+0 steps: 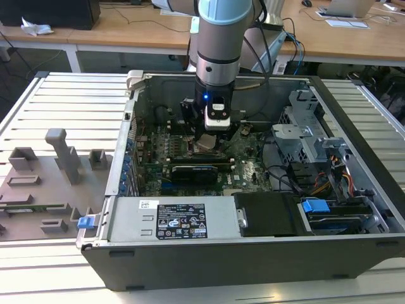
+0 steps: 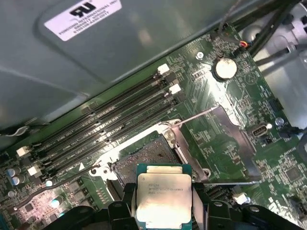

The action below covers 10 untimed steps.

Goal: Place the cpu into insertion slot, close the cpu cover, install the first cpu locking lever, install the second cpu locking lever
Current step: 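Place the cpu into insertion slot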

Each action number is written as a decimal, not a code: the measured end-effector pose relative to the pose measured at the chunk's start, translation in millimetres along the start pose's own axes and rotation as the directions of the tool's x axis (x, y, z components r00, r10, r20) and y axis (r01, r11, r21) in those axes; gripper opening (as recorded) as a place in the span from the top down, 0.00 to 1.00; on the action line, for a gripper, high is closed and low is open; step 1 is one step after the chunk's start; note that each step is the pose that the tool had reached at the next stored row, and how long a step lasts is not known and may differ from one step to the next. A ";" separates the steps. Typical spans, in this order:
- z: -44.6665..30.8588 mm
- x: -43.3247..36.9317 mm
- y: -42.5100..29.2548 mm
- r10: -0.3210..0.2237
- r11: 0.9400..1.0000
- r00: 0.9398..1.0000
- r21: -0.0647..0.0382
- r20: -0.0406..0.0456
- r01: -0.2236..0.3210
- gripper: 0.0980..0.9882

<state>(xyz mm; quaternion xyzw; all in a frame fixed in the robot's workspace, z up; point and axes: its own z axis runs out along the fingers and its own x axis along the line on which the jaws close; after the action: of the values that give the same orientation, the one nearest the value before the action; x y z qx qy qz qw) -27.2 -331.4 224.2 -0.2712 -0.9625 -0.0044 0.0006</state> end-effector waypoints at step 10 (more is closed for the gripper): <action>0.1 0.1 0.0 0.089 0.996 0.996 0.003 0.003 -0.089 0.50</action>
<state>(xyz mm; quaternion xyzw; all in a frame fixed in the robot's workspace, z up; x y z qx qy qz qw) -27.3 -331.4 224.2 -0.3138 -0.9495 -0.0025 0.0000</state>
